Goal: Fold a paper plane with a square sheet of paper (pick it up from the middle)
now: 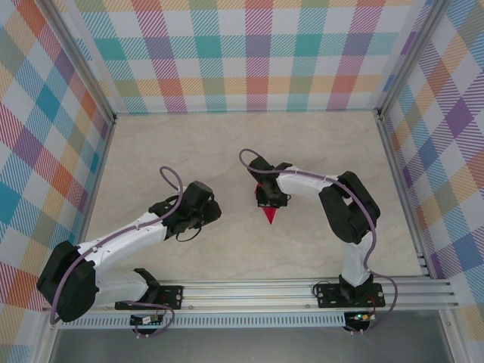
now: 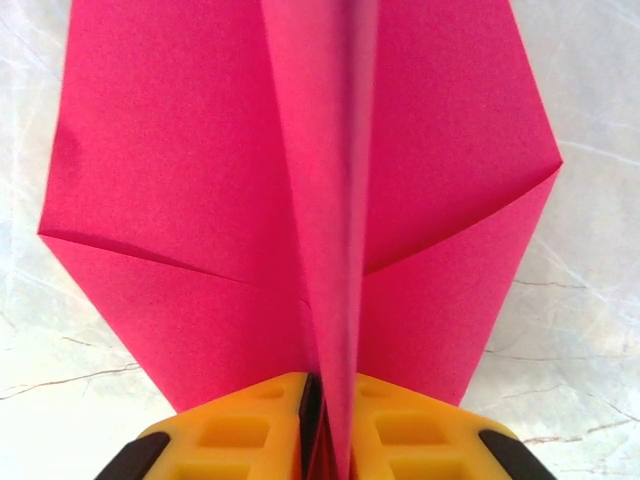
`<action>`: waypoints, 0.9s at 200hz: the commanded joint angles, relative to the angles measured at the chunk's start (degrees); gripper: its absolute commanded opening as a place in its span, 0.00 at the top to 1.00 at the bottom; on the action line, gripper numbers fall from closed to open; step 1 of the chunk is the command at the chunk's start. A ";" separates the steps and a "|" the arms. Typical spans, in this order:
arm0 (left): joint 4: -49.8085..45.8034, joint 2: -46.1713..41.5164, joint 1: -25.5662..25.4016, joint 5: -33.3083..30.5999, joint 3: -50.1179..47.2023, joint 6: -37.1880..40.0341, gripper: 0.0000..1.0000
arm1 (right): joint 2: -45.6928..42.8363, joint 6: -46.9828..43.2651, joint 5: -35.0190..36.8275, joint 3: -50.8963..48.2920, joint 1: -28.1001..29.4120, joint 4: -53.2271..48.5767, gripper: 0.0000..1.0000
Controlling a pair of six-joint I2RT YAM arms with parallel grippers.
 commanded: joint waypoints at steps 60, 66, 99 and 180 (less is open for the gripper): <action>-1.51 -0.34 0.77 -0.90 0.27 1.44 0.59 | 3.16 -1.30 4.47 7.08 1.26 -11.12 0.76; -1.57 -0.44 0.77 -1.08 0.25 1.55 0.59 | 2.43 -1.68 4.72 7.57 1.19 -11.43 0.75; -2.27 -1.37 0.77 -2.53 0.61 2.75 0.57 | -4.92 -4.37 2.46 7.76 1.17 -10.60 0.63; -10.78 -7.94 1.29 -23.41 2.74 8.09 0.15 | -44.98 -11.60 27.85 -12.69 -1.96 1.25 0.23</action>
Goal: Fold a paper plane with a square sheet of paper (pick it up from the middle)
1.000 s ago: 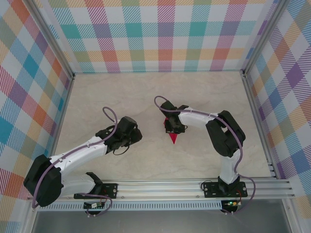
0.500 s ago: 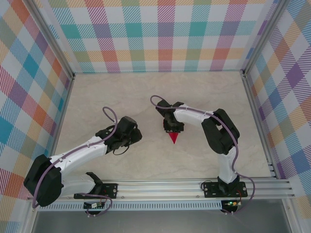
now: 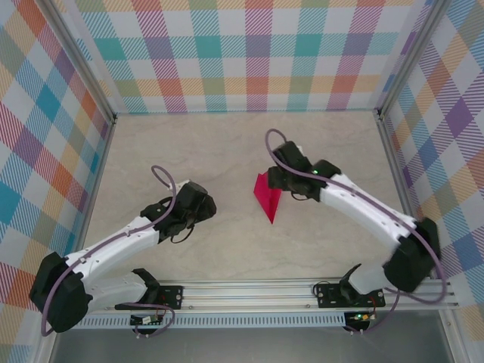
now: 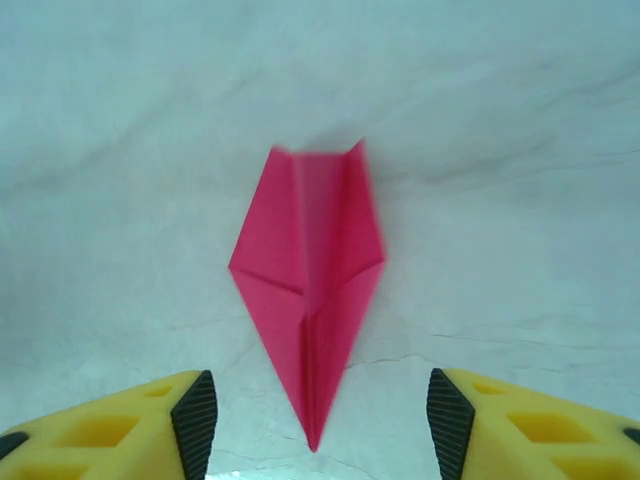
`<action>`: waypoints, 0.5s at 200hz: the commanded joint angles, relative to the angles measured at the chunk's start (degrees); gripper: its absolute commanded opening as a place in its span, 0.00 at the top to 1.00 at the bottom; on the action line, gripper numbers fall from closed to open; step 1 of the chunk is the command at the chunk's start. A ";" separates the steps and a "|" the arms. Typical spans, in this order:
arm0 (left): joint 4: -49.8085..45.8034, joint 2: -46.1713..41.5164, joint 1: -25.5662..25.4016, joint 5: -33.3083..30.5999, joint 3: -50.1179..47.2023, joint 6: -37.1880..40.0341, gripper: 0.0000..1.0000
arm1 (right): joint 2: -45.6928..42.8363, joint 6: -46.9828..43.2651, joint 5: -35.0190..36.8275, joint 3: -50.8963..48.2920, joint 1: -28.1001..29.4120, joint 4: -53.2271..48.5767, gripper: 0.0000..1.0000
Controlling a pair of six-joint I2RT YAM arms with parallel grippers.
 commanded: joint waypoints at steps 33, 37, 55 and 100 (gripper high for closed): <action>-1.88 -4.31 3.43 -27.56 -0.38 8.41 0.00 | -22.77 -15.83 21.56 -28.49 -14.62 26.83 0.00; -0.54 -4.30 4.12 -28.13 -0.78 10.16 0.00 | -22.94 -17.00 21.13 -30.42 -16.38 29.51 0.00; 4.25 -3.95 7.65 -30.58 -1.99 14.96 0.00 | -20.68 -18.16 16.24 -35.03 -24.17 32.83 0.00; 26.14 -1.43 15.08 -33.19 -9.86 27.04 0.00 | -7.19 -22.05 4.35 -38.78 -32.45 46.87 0.00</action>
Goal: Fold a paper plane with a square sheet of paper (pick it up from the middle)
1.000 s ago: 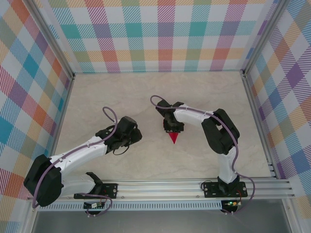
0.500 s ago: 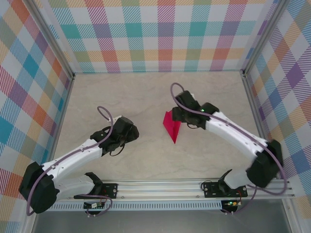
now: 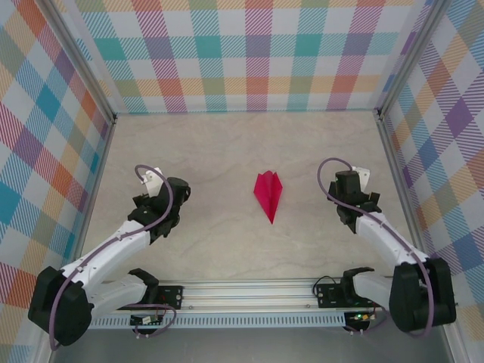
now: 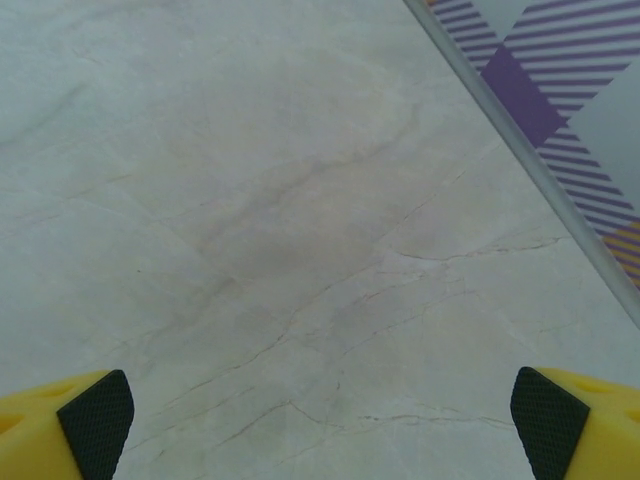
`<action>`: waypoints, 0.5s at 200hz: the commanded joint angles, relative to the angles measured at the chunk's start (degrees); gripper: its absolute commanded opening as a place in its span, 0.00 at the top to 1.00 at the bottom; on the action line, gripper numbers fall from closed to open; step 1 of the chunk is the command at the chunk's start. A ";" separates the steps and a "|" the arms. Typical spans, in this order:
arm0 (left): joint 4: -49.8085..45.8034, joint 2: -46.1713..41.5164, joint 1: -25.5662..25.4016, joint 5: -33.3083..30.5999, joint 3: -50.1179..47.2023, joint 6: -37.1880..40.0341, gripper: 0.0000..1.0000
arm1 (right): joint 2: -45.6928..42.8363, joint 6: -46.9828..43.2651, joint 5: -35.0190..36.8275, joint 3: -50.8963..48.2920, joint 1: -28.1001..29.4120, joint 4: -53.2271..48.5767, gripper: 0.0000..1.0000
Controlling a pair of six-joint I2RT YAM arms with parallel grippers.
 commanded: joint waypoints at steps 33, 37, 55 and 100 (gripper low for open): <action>20.54 6.75 8.28 -2.27 -3.94 15.74 0.00 | 9.75 -9.09 -14.76 -5.52 -3.41 32.51 0.00; 22.82 7.33 8.59 -1.90 -4.55 17.04 0.00 | 10.33 -9.73 -15.98 -6.48 -3.67 36.35 0.00; 30.74 10.01 10.07 1.14 -6.97 21.07 0.00 | 10.60 -10.91 -19.18 -6.47 -4.24 40.15 0.00; 50.21 18.00 16.52 12.96 -12.00 24.03 0.00 | 15.16 -13.61 -29.97 -13.59 -7.69 59.00 0.00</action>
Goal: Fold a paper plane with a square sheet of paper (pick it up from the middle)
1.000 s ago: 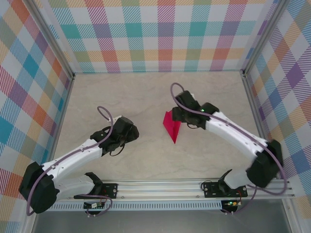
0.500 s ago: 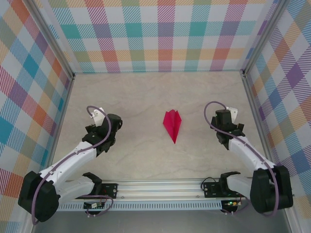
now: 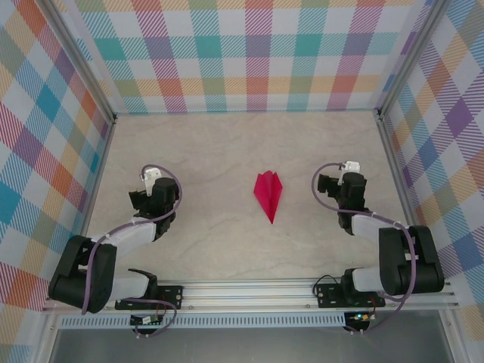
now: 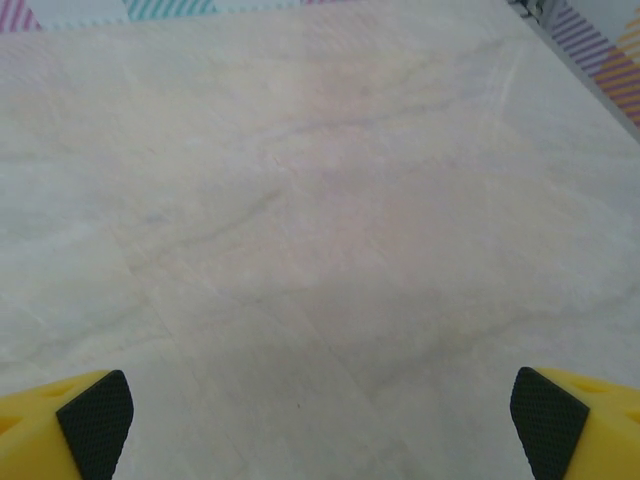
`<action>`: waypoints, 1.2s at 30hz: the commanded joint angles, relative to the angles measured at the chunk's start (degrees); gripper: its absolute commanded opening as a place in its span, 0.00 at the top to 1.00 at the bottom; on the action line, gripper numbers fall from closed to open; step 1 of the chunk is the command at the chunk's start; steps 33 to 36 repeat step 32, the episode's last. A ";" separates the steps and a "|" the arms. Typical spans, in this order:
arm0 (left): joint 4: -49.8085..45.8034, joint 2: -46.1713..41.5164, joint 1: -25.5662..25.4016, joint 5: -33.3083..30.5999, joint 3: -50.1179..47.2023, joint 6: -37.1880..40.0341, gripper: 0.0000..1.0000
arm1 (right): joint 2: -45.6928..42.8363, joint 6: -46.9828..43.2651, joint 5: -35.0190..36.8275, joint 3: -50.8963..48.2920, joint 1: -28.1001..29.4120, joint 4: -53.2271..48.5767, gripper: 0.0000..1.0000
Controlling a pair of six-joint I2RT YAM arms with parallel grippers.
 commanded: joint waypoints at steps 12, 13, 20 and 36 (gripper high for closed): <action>26.93 15.25 9.86 27.39 -1.36 6.47 0.00 | 9.56 -2.98 -13.57 1.32 -2.85 11.71 0.00; 29.15 15.95 9.94 27.21 -1.81 6.70 0.00 | 9.55 -3.00 -13.51 1.29 -2.81 11.91 0.00; 28.34 15.48 9.75 27.18 -1.77 6.92 0.00 | 9.59 -2.94 -13.60 1.31 -2.86 11.87 0.00; 28.31 15.48 9.76 27.27 -1.76 6.86 0.00 | 9.58 -3.28 -14.41 1.67 -2.88 11.32 0.00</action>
